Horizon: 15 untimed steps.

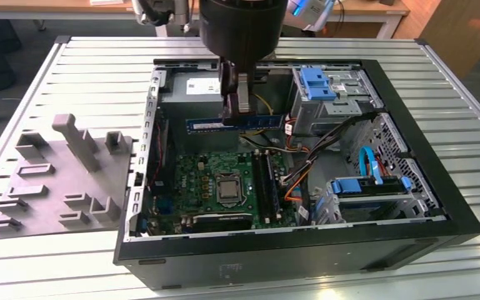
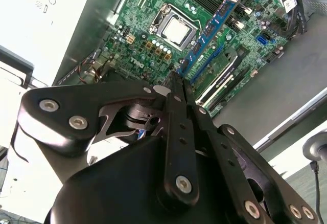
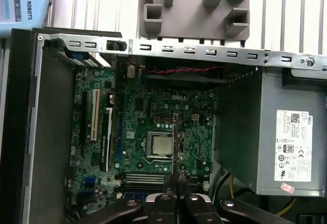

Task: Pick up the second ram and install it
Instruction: 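Pick up the second ram and move it above second insertion slot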

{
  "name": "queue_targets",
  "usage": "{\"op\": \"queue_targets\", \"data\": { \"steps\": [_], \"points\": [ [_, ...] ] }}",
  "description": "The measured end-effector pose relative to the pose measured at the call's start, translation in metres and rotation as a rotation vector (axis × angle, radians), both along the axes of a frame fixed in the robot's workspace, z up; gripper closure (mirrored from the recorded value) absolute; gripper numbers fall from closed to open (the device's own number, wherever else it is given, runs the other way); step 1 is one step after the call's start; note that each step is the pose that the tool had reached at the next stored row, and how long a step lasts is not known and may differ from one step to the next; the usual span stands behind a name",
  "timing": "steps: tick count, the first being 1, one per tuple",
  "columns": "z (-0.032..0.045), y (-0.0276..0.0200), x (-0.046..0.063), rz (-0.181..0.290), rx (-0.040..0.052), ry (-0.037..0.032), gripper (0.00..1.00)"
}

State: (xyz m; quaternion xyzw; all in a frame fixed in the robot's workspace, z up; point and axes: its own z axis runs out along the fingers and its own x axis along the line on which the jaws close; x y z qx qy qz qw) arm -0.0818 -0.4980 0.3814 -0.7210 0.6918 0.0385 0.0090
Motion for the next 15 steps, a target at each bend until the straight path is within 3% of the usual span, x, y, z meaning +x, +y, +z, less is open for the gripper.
{"op": "queue_targets", "data": {
  "steps": [15],
  "points": [
    [-0.0257, 0.0000, 0.000, 0.000, 0.0000, 0.0000, 0.87]
  ]
}}
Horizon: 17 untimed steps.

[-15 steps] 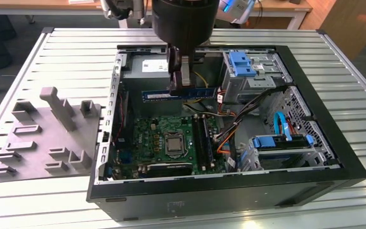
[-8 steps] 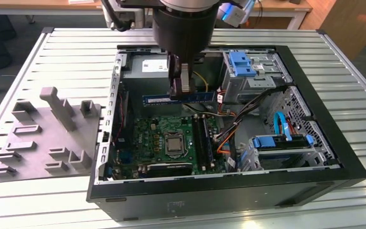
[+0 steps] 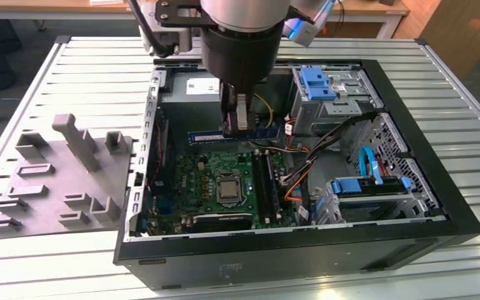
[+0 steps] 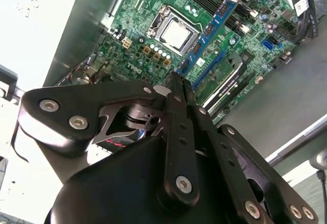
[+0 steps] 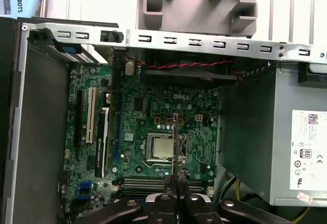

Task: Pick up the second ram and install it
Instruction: 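Pick up the second ram and move it above second insertion slot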

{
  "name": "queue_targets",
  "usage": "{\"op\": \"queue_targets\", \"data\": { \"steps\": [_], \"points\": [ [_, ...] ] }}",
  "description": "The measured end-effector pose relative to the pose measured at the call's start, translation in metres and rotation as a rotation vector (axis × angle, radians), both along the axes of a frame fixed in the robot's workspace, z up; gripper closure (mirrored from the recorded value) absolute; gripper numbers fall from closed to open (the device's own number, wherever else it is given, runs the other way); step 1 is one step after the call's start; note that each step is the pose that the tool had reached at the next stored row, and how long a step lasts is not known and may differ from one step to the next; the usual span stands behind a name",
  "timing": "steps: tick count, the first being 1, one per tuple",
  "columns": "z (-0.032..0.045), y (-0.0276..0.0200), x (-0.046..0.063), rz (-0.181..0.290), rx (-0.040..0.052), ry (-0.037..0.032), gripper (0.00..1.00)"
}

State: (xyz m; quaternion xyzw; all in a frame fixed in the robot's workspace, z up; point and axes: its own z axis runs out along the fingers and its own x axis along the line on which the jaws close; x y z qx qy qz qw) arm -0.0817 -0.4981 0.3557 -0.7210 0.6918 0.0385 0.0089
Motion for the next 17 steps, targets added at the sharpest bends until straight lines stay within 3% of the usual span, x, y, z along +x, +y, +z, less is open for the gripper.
{"op": "queue_targets", "data": {
  "steps": [12, 17],
  "points": [
    [-0.0217, 0.0000, 0.000, 0.000, 0.0000, 0.0000, 0.87],
    [-0.0259, 0.0020, 0.000, 0.000, -0.0002, 0.0001, 0.87]
  ]
}}
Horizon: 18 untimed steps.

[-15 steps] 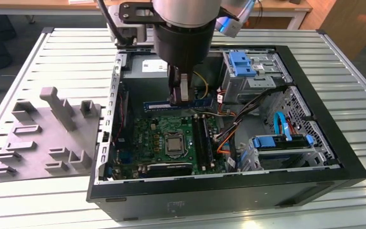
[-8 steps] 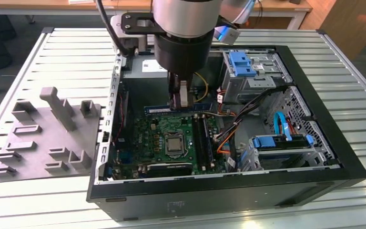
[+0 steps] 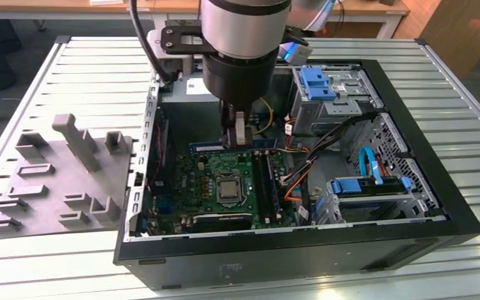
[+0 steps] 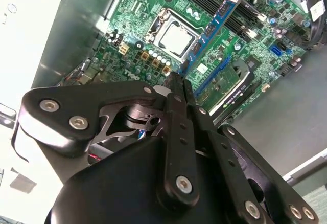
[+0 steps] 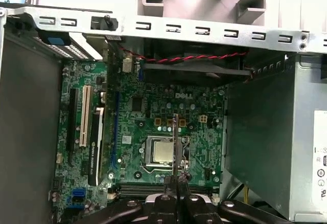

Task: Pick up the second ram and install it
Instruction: 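Pick up the second ram and move it above second insertion slot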

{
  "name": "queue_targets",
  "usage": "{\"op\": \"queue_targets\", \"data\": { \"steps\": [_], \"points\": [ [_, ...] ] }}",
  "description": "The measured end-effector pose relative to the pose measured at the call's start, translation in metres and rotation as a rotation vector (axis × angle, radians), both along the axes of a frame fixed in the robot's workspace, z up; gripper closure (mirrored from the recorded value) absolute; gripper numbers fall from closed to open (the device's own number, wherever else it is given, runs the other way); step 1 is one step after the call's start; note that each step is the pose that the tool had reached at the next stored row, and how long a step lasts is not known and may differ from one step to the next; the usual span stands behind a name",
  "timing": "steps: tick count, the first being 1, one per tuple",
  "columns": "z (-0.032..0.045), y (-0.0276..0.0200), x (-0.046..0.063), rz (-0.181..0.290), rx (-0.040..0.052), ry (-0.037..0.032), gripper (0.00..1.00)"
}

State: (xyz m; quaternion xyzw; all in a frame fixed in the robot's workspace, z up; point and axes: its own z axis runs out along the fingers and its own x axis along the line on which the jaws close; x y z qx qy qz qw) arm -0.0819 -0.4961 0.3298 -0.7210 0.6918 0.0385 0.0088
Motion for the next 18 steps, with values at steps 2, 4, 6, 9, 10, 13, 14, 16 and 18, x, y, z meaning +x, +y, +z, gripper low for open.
{"op": "queue_targets", "data": {
  "steps": [2, 4, 6, 9, 10, 13, 14, 16, 18],
  "points": [
    [-0.0020, 0.0012, 0.000, 0.000, 0.0004, -0.0002, 0.87],
    [-0.0055, 0.0014, 0.000, 0.000, 0.0003, -0.0002, 0.87],
    [-0.0090, 0.0014, -0.001, 0.000, 0.0002, -0.0002, 0.87],
    [-0.0134, 0.0015, -0.001, -0.001, 0.0001, -0.0001, 0.87],
    [-0.0141, 0.0018, -0.001, -0.001, 0.0001, -0.0001, 0.87],
    [-0.0155, 0.0019, -0.001, -0.001, 0.0003, -0.0002, 0.87],
    [-0.0169, 0.0019, -0.001, -0.001, 0.0003, -0.0002, 0.87],
    [-0.0176, 0.0019, -0.001, -0.001, 0.0000, -0.0001, 0.87],
    [-0.0178, 0.0019, -0.001, -0.001, 0.0002, -0.0001, 0.87]
  ]
}}
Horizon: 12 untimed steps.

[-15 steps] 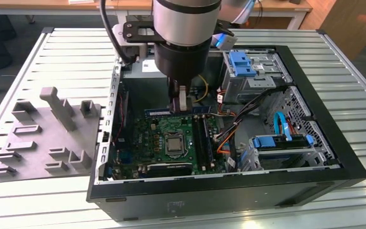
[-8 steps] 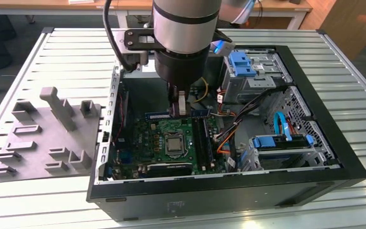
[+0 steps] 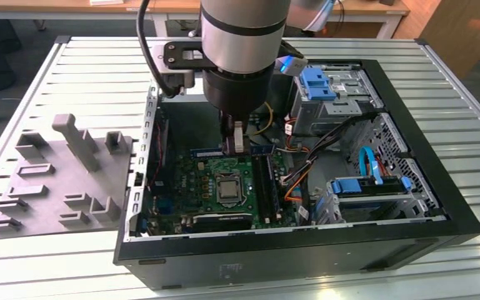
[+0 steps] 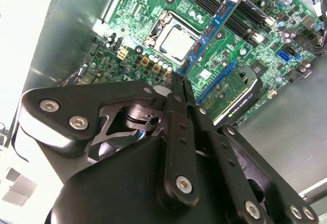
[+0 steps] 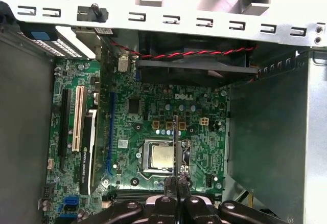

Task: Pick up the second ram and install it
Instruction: 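Insert the second ram into the second slot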

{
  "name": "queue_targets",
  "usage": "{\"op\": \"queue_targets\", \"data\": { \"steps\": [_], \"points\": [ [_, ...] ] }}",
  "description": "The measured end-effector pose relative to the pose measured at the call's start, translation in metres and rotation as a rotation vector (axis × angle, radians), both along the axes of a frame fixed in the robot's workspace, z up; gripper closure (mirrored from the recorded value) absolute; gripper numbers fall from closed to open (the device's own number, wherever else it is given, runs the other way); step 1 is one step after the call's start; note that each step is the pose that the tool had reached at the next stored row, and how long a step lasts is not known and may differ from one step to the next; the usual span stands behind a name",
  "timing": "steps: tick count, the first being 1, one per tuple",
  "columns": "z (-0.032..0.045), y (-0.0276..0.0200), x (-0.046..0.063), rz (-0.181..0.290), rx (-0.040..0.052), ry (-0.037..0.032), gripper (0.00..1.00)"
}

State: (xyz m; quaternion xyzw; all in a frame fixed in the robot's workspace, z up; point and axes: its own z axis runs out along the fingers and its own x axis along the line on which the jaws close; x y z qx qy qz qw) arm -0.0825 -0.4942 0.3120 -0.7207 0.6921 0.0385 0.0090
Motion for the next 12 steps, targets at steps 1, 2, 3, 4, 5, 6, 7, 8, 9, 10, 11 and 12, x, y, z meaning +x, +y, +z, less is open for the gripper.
{"op": "queue_targets", "data": {
  "steps": [1, 2, 3, 4, 5, 6, 7, 8, 9, 10, 11, 12],
  "points": [
    [-0.0001, 0.0000, 0.0000, 0.000, 0.0000, 0.0000, 0.87],
    [-0.0001, 0.0000, 0.0000, 0.000, 0.0000, 0.0000, 0.87],
    [-0.0001, 0.0000, 0.0000, 0.000, 0.0000, 0.0000, 0.87],
    [-0.0001, 0.0000, 0.0000, 0.000, 0.0000, 0.0000, 0.87],
    [-0.0002, 0.0000, 0.0000, 0.000, 0.0000, 0.0000, 0.87],
    [-0.0002, 0.0000, 0.0000, 0.000, 0.0000, 0.0000, 0.87],
    [-0.0002, 0.0000, 0.0000, 0.000, 0.0001, 0.0000, 0.87],
    [-0.0002, 0.0000, 0.0000, 0.000, -0.0001, 0.0000, 0.87],
    [-0.0002, 0.0000, 0.0000, 0.000, -0.0001, 0.0000, 0.87],
    [-0.0002, 0.0000, 0.0000, 0.000, 0.0000, 0.0000, 0.87],
    [-0.0002, 0.0000, 0.0000, 0.000, -0.0001, 0.0000, 0.87],
    [-0.0002, 0.0000, 0.0000, 0.000, 0.0000, 0.0000, 0.87]
  ]
}}
